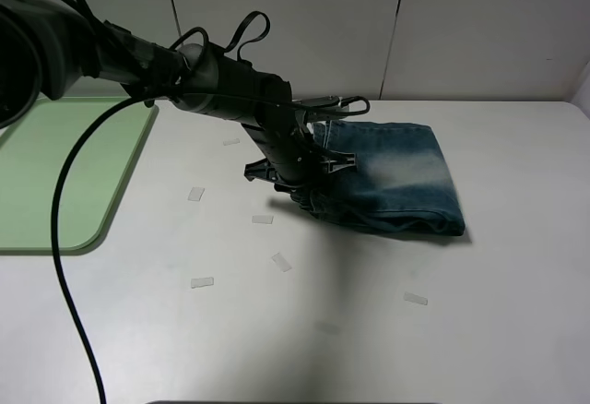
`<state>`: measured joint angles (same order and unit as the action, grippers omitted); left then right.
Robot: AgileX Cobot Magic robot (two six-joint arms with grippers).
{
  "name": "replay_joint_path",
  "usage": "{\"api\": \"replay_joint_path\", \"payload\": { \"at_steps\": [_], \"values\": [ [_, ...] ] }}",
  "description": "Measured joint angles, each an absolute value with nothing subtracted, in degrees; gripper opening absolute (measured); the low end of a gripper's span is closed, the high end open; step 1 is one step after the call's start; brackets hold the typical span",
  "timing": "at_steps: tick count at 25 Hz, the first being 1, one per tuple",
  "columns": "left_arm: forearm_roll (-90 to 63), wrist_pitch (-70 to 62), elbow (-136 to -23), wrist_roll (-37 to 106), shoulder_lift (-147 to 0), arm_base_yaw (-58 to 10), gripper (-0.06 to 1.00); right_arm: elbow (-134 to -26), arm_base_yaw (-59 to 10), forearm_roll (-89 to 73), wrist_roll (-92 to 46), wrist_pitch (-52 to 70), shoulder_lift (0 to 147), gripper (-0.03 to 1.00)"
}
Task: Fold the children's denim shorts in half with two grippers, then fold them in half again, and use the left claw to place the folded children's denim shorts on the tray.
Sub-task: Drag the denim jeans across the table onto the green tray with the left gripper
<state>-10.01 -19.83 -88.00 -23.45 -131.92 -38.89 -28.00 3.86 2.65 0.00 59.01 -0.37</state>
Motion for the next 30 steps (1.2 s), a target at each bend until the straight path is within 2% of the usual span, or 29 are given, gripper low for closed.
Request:
{"api": "replay_joint_path", "payload": {
  "at_steps": [12, 30],
  "values": [
    [-9.00, -24.70, -88.49, -22.38, -130.63, -38.89, 0.36, -28.00, 3.86, 2.65, 0.00, 59.01, -0.37, 0.69],
    [2.53, -36.50, -88.49, -22.03, -123.07, -38.89, 0.33, -28.00, 3.86, 2.65, 0.00, 59.01, -0.37, 0.69]
  ]
}}
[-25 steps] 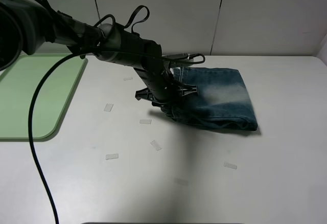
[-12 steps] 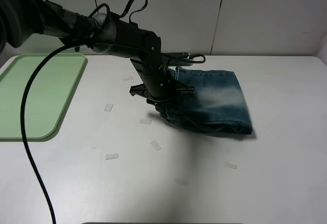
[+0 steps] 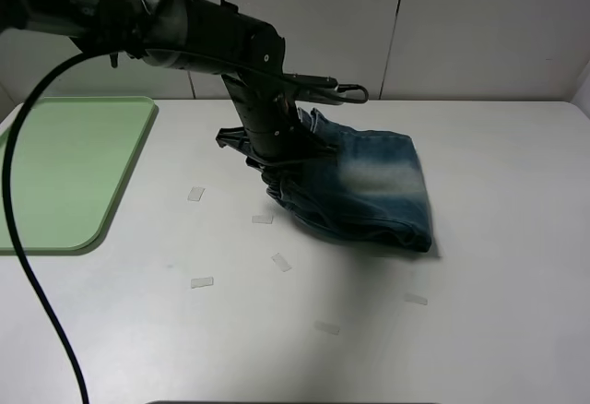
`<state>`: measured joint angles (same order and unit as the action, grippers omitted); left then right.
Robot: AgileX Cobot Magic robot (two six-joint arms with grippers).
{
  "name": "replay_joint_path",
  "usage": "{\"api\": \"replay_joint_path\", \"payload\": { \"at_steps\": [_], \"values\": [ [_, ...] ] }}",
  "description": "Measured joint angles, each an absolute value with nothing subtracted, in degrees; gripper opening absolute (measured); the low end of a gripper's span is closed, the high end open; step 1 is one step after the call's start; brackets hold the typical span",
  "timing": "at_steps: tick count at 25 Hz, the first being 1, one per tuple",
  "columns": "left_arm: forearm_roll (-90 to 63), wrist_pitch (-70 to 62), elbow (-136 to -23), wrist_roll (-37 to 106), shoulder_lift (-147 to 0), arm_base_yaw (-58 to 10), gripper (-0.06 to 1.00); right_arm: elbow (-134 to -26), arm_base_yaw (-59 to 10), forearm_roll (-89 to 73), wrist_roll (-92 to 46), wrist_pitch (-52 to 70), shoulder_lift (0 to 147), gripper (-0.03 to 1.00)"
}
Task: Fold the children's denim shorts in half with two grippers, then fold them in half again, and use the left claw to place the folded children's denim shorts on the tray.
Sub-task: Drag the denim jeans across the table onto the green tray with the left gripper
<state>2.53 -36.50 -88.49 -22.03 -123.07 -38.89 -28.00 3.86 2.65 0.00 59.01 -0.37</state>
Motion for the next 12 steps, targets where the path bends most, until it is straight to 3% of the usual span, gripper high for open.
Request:
{"api": "replay_joint_path", "payload": {
  "at_steps": [12],
  "values": [
    [4.15, -44.01, -88.49, -16.03, -119.68, -34.85, 0.33, -27.96, 3.86, 2.65, 0.00, 59.01, -0.37, 0.69]
  ]
}}
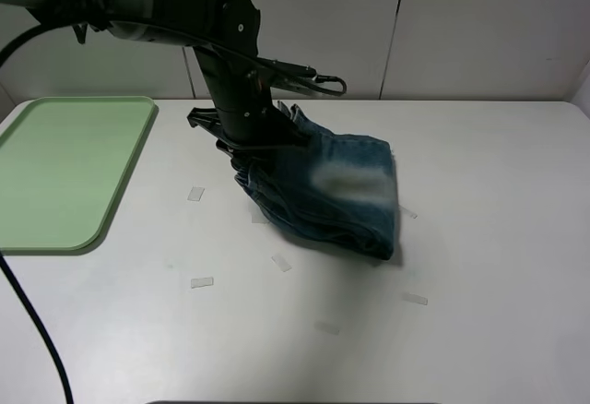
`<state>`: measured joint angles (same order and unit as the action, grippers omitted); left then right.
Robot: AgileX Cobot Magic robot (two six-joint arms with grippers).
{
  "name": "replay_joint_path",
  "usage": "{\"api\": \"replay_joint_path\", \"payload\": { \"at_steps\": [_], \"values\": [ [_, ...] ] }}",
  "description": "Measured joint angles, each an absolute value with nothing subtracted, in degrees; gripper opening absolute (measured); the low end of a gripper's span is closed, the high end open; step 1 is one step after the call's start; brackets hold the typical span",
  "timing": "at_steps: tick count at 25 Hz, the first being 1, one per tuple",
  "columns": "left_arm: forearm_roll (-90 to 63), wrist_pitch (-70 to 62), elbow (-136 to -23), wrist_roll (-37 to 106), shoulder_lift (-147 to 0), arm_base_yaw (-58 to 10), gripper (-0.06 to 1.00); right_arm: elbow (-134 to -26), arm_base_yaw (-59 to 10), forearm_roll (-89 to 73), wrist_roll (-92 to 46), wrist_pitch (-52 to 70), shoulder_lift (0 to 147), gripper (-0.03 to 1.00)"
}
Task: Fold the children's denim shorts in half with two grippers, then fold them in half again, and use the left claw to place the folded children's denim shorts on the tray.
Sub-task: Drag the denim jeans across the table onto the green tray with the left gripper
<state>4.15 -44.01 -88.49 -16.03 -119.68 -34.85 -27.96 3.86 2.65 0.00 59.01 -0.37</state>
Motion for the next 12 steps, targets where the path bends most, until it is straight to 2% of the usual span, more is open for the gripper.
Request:
{"api": "replay_joint_path", "payload": {
  "at_steps": [12],
  "values": [
    [3.94, -47.67, -88.38, -10.90, -118.72, -28.83, 0.33, -27.96, 3.86, 2.65, 0.00, 59.01, -0.37, 0.69]
  ]
}}
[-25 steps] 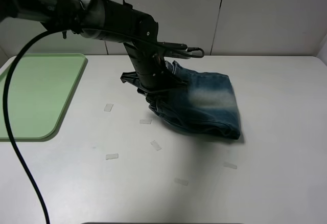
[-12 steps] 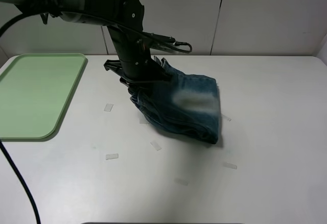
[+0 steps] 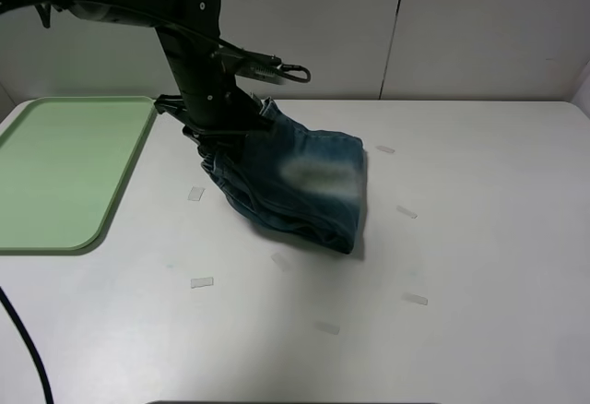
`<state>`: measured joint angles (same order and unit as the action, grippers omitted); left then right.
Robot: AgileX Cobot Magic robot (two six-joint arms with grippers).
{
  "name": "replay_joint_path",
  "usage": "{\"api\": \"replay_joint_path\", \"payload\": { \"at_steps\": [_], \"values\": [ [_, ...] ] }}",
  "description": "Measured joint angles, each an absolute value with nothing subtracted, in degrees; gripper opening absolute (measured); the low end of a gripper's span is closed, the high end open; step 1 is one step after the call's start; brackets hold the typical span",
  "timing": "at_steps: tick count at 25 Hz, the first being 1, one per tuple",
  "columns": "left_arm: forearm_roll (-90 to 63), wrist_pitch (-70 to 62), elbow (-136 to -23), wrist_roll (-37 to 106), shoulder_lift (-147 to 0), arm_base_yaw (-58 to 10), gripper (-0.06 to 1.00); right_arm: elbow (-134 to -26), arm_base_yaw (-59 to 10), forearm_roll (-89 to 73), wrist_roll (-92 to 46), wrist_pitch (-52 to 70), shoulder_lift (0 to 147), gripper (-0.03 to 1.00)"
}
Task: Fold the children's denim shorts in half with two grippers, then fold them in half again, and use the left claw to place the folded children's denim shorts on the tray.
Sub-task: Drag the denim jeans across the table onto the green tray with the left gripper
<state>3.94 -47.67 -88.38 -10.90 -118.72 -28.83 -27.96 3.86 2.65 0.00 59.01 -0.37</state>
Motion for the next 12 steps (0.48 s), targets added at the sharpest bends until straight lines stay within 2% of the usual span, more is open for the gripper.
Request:
{"api": "replay_joint_path", "payload": {
  "at_steps": [12],
  "values": [
    [1.90, -49.94, -88.31, -4.16, -117.31, -21.08, 0.33, -27.96, 3.86, 2.65, 0.00, 59.01, -0.37, 0.69]
  ]
}}
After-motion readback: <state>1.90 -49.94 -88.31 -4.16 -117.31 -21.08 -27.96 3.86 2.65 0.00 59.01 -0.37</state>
